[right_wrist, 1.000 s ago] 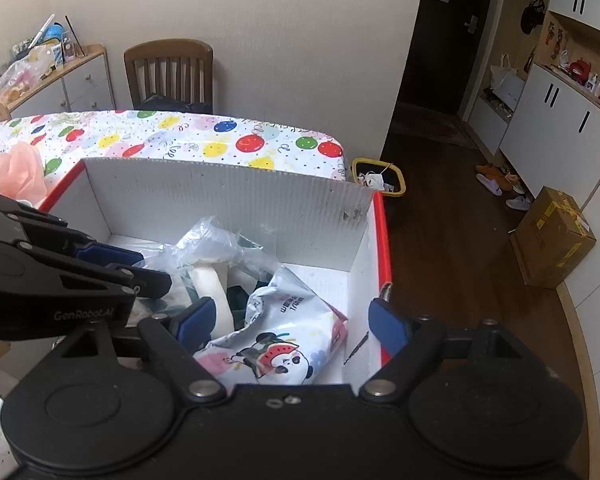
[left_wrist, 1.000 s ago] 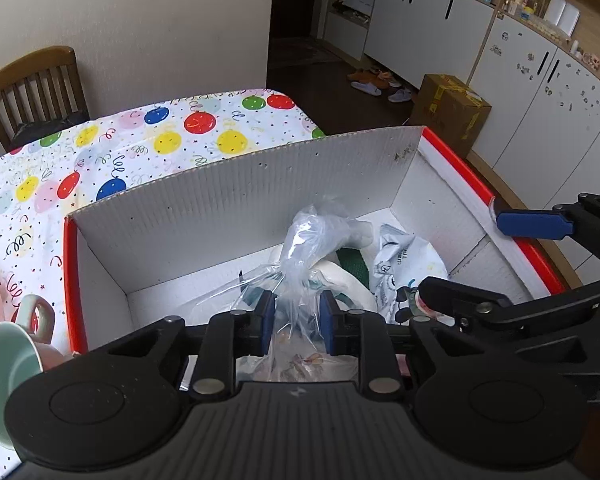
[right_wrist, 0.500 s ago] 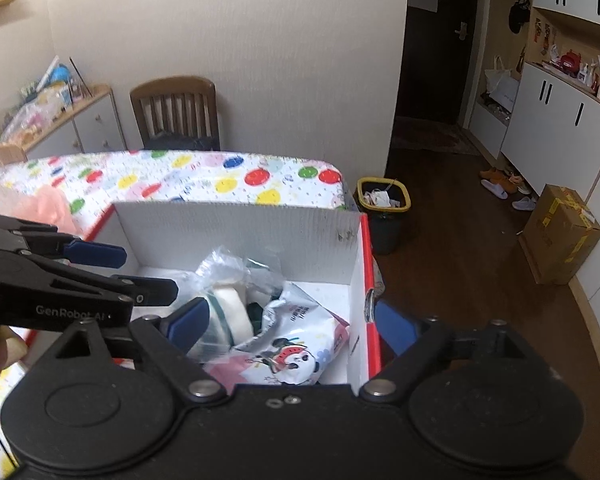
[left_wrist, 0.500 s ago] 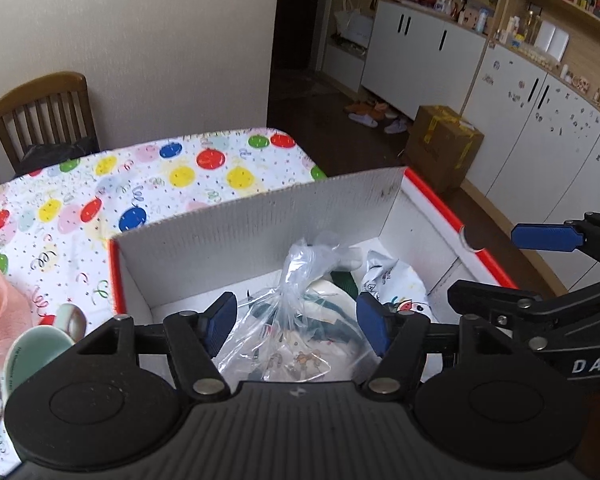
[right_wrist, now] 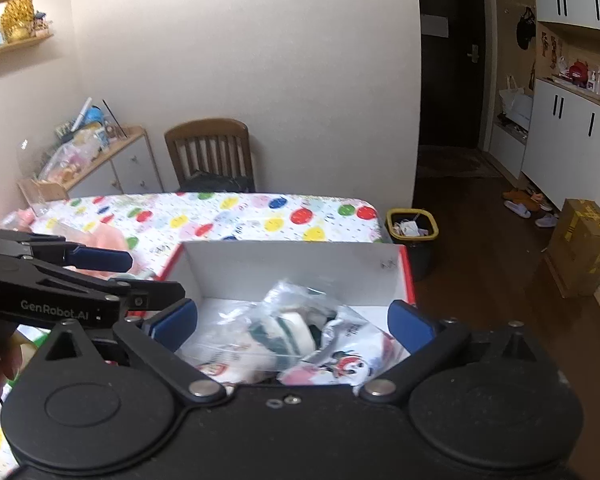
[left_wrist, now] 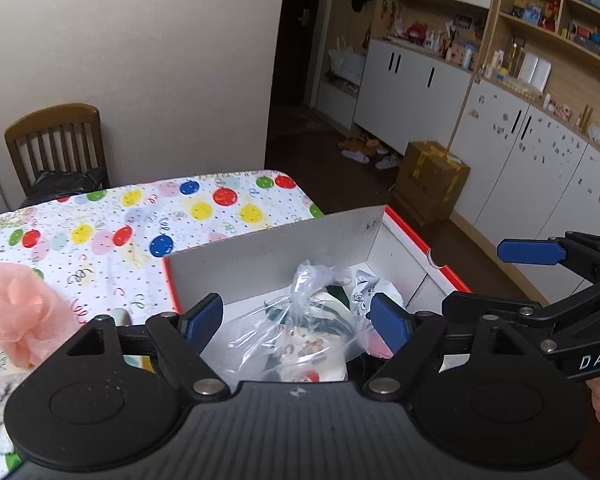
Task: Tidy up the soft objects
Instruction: 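Open both tools to drop the items in the shoebox and withdraw, then grasp the grey knit cloth with the left tool while the right tool grasps the green sponge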
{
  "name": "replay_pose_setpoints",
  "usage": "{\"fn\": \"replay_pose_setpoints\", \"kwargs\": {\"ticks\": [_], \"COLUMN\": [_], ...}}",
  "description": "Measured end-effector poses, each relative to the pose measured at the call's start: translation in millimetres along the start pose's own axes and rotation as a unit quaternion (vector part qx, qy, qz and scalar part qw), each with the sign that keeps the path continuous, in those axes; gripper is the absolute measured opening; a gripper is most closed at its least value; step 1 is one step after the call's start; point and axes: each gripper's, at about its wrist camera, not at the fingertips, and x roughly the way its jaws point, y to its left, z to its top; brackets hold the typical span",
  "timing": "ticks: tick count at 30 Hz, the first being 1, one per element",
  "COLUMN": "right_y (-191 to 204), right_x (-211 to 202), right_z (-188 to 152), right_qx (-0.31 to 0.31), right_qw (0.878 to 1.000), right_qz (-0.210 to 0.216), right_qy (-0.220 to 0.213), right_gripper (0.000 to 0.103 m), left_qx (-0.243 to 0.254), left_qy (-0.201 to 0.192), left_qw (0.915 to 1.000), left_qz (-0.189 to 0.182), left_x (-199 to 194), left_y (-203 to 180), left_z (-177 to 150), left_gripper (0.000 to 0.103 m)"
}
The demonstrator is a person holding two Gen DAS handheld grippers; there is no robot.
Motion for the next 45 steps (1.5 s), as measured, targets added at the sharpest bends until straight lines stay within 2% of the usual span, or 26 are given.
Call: {"fn": "replay_pose_setpoints", "kwargs": {"ticks": [13, 16, 24, 29, 37, 45], "right_y": [69.7, 92.1, 150.7, 183.9, 233.6, 284.8], "right_x": [-22.2, -19.6, -11.2, -2.3, 22.2, 60.1], "right_z": [-2.8, -3.4, -4.6, -5.6, -9.5, -31.4], "right_qx": [0.023, 0.026, 0.026, 0.024, 0.015, -0.008], "right_qw": [0.999, 0.999, 0.998, 0.998, 0.998, 0.993], "right_qz": [0.033, 0.039, 0.052, 0.052, 0.058, 0.09], "right_qy": [-0.024, -0.022, -0.013, -0.004, 0.022, 0.082], "right_gripper": [0.103, 0.103, 0.103, 0.103, 0.103, 0.103], "left_qx": [-0.026, -0.033, -0.043, -0.044, -0.071, -0.097], "left_qy": [-0.039, -0.043, -0.05, -0.046, -0.064, -0.061], "left_qw": [0.9989, 0.9985, 0.9978, 0.9978, 0.9946, 0.9924], "left_qz": [-0.004, -0.005, -0.003, 0.017, 0.042, 0.045], "left_x": [-71.8, -87.0, -120.6, -133.9, -150.1, -142.9], "left_y": [57.7, 75.9, 128.5, 163.7, 231.3, 285.6], "left_z": [-22.6, -28.7, -51.0, -69.6, -105.7, -132.6], "left_gripper": [0.087, 0.102, 0.103, 0.103, 0.103, 0.103]}}
